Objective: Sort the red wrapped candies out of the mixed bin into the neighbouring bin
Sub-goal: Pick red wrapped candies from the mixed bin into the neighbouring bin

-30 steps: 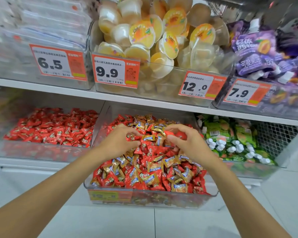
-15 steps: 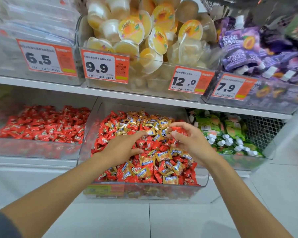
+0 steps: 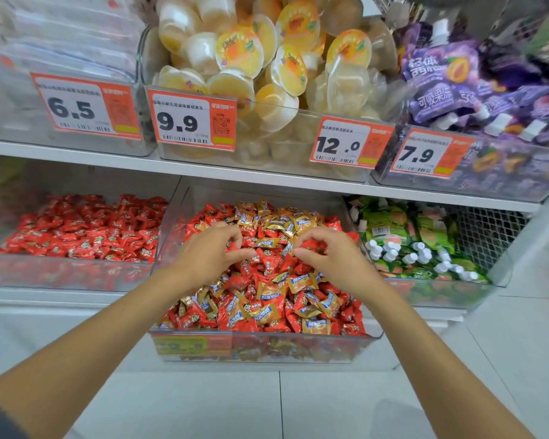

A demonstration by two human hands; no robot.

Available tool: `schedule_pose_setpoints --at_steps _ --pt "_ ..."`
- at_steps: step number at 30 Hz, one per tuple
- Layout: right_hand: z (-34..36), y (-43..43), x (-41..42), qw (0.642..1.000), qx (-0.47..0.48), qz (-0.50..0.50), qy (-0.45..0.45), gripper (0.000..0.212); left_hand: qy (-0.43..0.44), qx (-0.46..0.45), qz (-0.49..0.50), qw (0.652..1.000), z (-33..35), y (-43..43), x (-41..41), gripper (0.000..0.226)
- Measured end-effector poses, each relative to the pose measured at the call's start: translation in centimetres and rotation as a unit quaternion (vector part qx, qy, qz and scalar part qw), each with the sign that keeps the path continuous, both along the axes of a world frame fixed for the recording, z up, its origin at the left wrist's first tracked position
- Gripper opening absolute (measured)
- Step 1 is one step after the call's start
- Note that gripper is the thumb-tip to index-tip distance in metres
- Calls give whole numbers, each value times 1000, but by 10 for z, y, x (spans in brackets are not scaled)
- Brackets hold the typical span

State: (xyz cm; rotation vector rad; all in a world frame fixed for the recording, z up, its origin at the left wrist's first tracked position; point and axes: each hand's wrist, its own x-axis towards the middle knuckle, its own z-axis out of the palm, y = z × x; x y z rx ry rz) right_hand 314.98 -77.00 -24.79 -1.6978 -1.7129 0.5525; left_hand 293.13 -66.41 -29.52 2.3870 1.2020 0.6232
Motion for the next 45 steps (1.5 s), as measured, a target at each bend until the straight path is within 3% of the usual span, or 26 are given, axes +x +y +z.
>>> schedule_pose_setpoints --at_steps 2,5,7,9,11,16,19,24,29,32,34,36,39,40,41,43,45 --pt "-8 8 -8 996 -17 23 -86 3 -13 -10 -7 1000 -2 3 -2 36" --pt "-19 18 -13 980 -75 68 -169 33 -17 -40 -39 998 -5 4 -4 12" --pt "-20 21 -13 974 -96 79 -191 41 16 -59 -75 995 -5 1 -4 33" --pt "-18 22 -10 970 -112 77 -203 34 50 -60 -86 993 -4 0 -4 36" --pt "-16 21 -7 976 -121 69 -166 21 56 -43 -67 995 -3 1 -2 35" --pt "-5 20 -4 996 -61 35 -56 8 92 -31 -63 993 -3 -2 6 59" --pt "-4 22 -12 997 -55 36 -45 6 137 -31 -73 987 -6 -2 12 64" --pt "-10 26 -17 992 -73 40 -96 13 137 -47 -73 987 -6 5 2 48" --pt "-6 27 -15 996 -76 4 -41 21 61 -28 -48 997 7 5 -11 25" --pt "-5 26 -10 997 -81 8 12 16 -3 -23 -20 1000 24 6 -17 21" --pt "-5 26 -9 997 -73 29 -2 9 -22 -26 -13 999 31 5 -21 19" --pt "-6 26 -13 997 -64 34 -28 18 -30 -31 -16 999 36 5 -24 15" --pt "-11 27 -30 997 -70 42 0 10 -50 -44 -11 998 40 8 -31 13" --pt "-13 28 -38 996 -72 48 -10 8 -56 -47 -6 997 41 9 -34 12" --pt "-16 29 -47 994 -71 59 -50 19 -60 -49 0 997 41 10 -37 11" --pt "-27 35 -62 975 -80 86 -187 49 -60 -53 3 997 42 10 -43 11" --pt "-35 41 -72 950 -104 104 -276 58 -61 -57 0 996 43 8 -47 12"
